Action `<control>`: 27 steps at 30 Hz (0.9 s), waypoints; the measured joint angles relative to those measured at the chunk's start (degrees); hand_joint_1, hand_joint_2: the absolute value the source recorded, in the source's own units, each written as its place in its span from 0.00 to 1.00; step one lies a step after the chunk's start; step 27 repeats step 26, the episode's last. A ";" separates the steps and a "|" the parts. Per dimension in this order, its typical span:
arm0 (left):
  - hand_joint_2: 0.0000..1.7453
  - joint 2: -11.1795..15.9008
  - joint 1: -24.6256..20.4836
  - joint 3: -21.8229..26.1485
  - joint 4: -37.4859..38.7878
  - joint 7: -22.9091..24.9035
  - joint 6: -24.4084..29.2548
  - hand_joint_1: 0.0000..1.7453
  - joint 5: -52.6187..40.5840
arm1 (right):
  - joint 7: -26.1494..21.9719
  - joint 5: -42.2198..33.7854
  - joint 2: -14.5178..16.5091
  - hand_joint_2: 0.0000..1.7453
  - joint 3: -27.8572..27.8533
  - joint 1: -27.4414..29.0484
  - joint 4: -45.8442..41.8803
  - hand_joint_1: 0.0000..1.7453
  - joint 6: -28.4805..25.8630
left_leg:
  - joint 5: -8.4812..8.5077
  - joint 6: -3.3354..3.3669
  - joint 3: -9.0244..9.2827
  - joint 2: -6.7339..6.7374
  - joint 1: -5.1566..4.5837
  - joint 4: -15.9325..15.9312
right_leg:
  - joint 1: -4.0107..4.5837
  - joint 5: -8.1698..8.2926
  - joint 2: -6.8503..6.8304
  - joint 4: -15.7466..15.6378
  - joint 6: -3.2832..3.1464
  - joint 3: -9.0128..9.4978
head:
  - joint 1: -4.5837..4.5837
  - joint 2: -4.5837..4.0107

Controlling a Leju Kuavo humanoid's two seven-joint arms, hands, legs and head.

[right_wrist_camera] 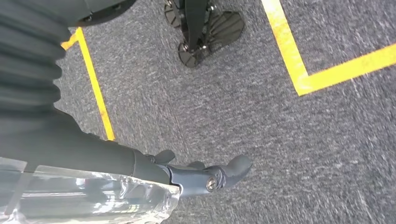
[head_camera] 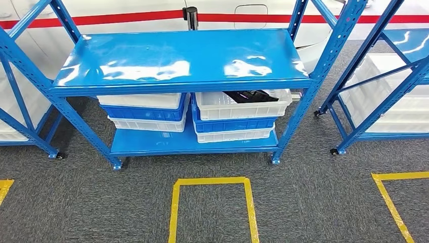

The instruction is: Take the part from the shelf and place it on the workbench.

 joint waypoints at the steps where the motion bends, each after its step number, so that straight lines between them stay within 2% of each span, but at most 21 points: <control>1: 1.00 -0.02 0.04 0.01 0.00 0.01 0.01 0.00 0.00 | 0.01 0.02 0.01 1.00 0.00 -0.02 0.00 0.00 -0.01 | 0.23 0.18 0.19 -0.03 0.07 -0.37 | -0.03 -0.09 -0.07 0.16 0.26 -0.07 | 0.02 0.00; 3: 1.00 0.03 0.13 -0.25 -0.06 0.10 0.02 0.00 0.13 | 0.06 0.21 -0.09 1.00 0.00 0.09 -0.02 0.00 0.06 | 0.47 -0.05 0.75 -0.15 -0.05 -0.99 | 0.04 -0.04 -0.10 0.01 0.43 -0.13 | 0.07 0.01; 5: 1.00 0.33 0.44 -1.56 -0.34 0.51 -0.01 0.00 0.96 | 0.36 0.73 -0.37 1.00 0.07 0.53 -0.18 0.00 0.72 | 0.25 -0.51 1.21 -0.29 -0.40 -1.08 | 0.14 0.01 -0.09 -0.49 0.06 0.03 | 0.11 0.01; 6: 1.00 0.58 0.73 -2.60 -0.56 0.86 -0.06 0.00 1.71 | 0.61 1.09 -0.50 1.00 0.12 0.79 -0.33 0.00 1.37 | 0.13 -0.50 1.31 -0.34 -0.48 -1.04 | 0.18 -0.06 -0.10 -0.72 -0.09 0.20 | 0.09 0.01; 9: 1.00 1.60 1.92 -5.98 -1.37 2.14 -0.43 0.00 4.46 | 1.63 2.43 -0.94 1.00 0.40 1.70 -1.05 0.00 3.95 | -0.01 -0.27 1.34 -0.35 -0.76 -1.04 | 0.12 -0.06 -0.11 -0.80 0.11 0.43 | 0.09 0.00; 10: 0.75 1.98 2.33 -7.13 -1.67 2.58 -0.62 0.00 5.41 | 2.02 2.90 -1.12 1.00 0.57 2.08 -1.34 0.00 4.87 | -0.01 -0.22 1.31 -0.35 -0.82 -1.02 | 0.09 -0.04 -0.11 -0.81 0.16 0.53 | 0.09 0.00; 13: 0.00 3.09 3.56 -10.71 -2.64 3.88 -1.18 0.00 8.22 | 3.19 4.28 -1.64 0.25 1.30 3.23 -2.27 0.00 7.60 | -0.03 -0.11 1.26 -0.36 -0.95 -0.98 | -0.02 -0.01 -0.12 -0.84 0.24 0.75 | 0.09 0.00; 14: 0.00 3.47 3.99 -11.97 -3.02 4.33 -1.37 0.00 9.20 | 3.59 4.76 -1.81 0.00 1.60 3.58 -2.63 0.00 8.55 | -0.05 -0.08 1.26 -0.35 -0.97 -0.98 | -0.06 -0.02 -0.12 -0.86 0.26 0.75 | 0.08 0.00; 16: 0.00 4.23 4.84 -14.62 -3.78 5.20 -1.77 0.00 11.17 | 4.40 5.73 -2.13 0.00 2.22 4.26 -3.40 0.00 10.44 | -0.12 -0.01 1.26 -0.35 -0.98 -0.99 | -0.11 -0.03 -0.11 -0.90 0.26 0.74 | 0.09 0.00; 20: 0.00 5.75 6.51 -19.88 -5.31 6.98 -2.53 0.00 15.02 | 5.98 7.58 -2.78 1.00 3.57 5.69 -5.00 0.00 14.17 | -0.19 0.01 1.31 -0.35 -0.96 -1.00 | -0.14 -0.09 -0.11 -0.93 0.28 0.58 | 0.08 0.00; 25: 0.00 7.68 8.80 -26.47 -7.37 9.20 -3.51 0.00 19.86 | 8.02 9.98 -3.72 1.00 5.33 7.61 -7.09 0.00 18.87 | -0.31 0.14 1.42 -0.35 -0.89 -1.03 | -0.13 -0.21 -0.11 -0.93 0.43 0.45 | 0.09 0.00; 27: 0.00 7.85 9.00 -27.12 -7.55 9.42 -3.60 0.00 20.32 | 8.20 10.21 -3.81 1.00 5.49 7.78 -7.29 0.00 19.32 | -0.31 0.14 1.42 -0.35 -0.88 -1.03 | -0.13 -0.21 -0.11 -0.93 0.43 0.46 | 0.09 0.00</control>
